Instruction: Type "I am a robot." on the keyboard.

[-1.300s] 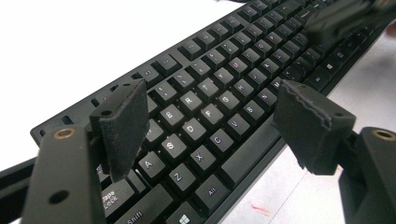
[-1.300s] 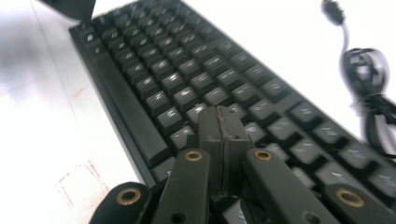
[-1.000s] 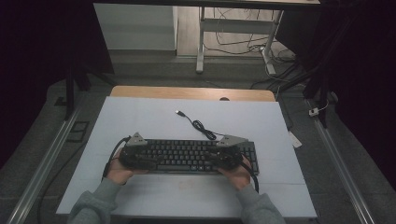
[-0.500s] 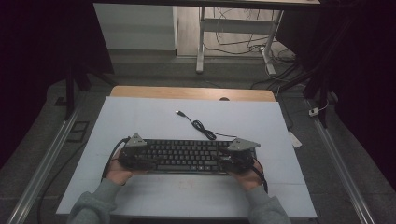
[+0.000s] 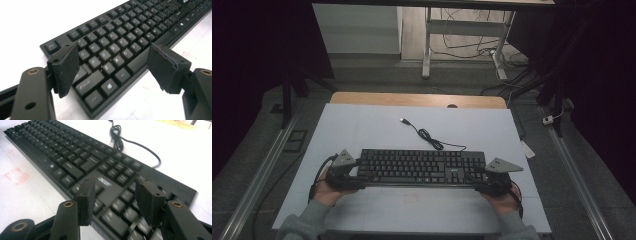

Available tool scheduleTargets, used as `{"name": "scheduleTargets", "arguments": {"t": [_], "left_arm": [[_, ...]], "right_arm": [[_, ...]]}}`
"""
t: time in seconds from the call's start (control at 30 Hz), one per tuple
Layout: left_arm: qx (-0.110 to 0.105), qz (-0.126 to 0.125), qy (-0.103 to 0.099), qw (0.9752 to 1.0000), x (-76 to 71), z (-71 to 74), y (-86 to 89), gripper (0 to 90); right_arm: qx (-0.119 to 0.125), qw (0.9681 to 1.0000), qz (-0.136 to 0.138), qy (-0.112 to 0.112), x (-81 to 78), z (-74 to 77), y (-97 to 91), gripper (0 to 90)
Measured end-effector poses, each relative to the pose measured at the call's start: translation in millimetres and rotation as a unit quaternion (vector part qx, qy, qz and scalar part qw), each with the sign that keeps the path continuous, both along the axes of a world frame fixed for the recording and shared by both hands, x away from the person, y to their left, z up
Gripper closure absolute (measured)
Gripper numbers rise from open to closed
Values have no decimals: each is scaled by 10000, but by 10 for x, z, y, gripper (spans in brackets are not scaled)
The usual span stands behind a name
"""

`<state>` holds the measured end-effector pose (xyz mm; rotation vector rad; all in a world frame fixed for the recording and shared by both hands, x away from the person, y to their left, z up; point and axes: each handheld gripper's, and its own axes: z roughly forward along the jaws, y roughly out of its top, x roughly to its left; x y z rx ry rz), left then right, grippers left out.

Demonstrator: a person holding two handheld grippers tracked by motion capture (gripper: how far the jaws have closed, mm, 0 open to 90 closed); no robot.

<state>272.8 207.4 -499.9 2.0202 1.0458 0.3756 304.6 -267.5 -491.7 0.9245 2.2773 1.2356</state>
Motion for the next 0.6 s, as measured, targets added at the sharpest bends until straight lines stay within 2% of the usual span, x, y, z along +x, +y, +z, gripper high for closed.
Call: {"name": "scheduleTargets", "arguments": {"t": [0.23,0.6], "left_arm": [[33,-57,-32,10000,-121,-27,56,256],[22,-92,-9,10000,-102,-40,53,250]], "right_arm": [[-101,9999,-89,-39,-105,-56,-220,488],[-76,9999,16,-77,-83,-49,-221,484]]}}
